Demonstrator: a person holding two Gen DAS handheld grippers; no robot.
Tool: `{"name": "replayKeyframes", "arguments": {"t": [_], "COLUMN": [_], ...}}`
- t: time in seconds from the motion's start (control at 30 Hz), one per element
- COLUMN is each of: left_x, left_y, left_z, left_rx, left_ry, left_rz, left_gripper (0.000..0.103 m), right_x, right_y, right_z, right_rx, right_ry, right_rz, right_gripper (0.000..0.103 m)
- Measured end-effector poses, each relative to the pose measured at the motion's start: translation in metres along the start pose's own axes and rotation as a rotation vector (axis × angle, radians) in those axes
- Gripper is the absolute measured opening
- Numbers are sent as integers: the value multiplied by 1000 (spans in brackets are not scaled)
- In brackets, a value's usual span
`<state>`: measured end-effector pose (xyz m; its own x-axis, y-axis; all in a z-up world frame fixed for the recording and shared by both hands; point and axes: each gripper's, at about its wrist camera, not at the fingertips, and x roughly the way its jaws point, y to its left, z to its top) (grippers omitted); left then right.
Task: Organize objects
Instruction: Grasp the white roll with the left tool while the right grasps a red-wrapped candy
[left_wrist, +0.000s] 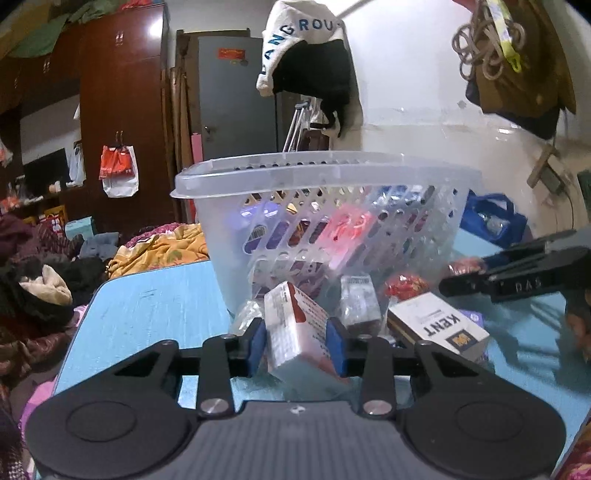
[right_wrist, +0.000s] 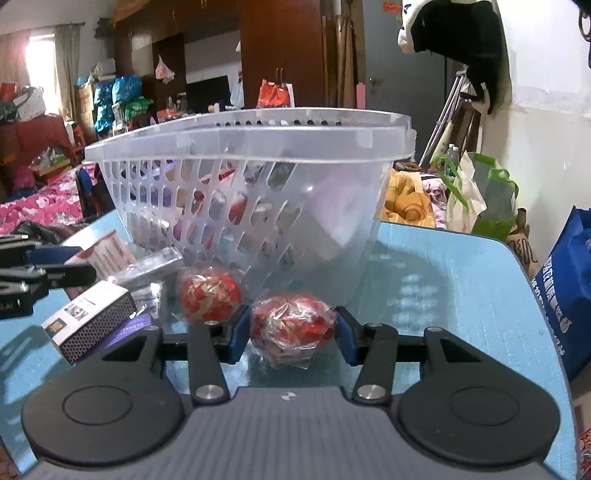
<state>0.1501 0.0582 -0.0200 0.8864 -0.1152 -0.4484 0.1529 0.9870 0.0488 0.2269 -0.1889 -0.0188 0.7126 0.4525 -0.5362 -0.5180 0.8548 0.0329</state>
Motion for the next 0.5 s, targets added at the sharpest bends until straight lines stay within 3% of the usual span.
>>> {"name": "replayKeyframes", "arguments": {"t": [0.2, 0.3, 0.33, 0.4, 0.5], "left_x": [13, 15, 14, 8, -1], "left_y": [1, 6, 6, 5, 7], "left_z": [1, 0, -1, -2, -3], "left_rx": [-15, -43, -43, -36, -58], "left_ry": [85, 104, 96, 64, 5], "left_rz": [-18, -32, -30, -28, -37], "left_gripper": [57, 57, 55, 40, 31], "right_x": [0, 1, 1, 0, -3], "right_y": [-8, -8, -8, -8, -10], "right_z": [0, 0, 0, 0, -1], "right_rx": [41, 45, 42, 41, 48], "right_ry": [-1, -1, -2, -7, -26], "right_rz": [30, 36, 36, 35, 38], "right_gripper": [52, 52, 52, 52, 52]}}
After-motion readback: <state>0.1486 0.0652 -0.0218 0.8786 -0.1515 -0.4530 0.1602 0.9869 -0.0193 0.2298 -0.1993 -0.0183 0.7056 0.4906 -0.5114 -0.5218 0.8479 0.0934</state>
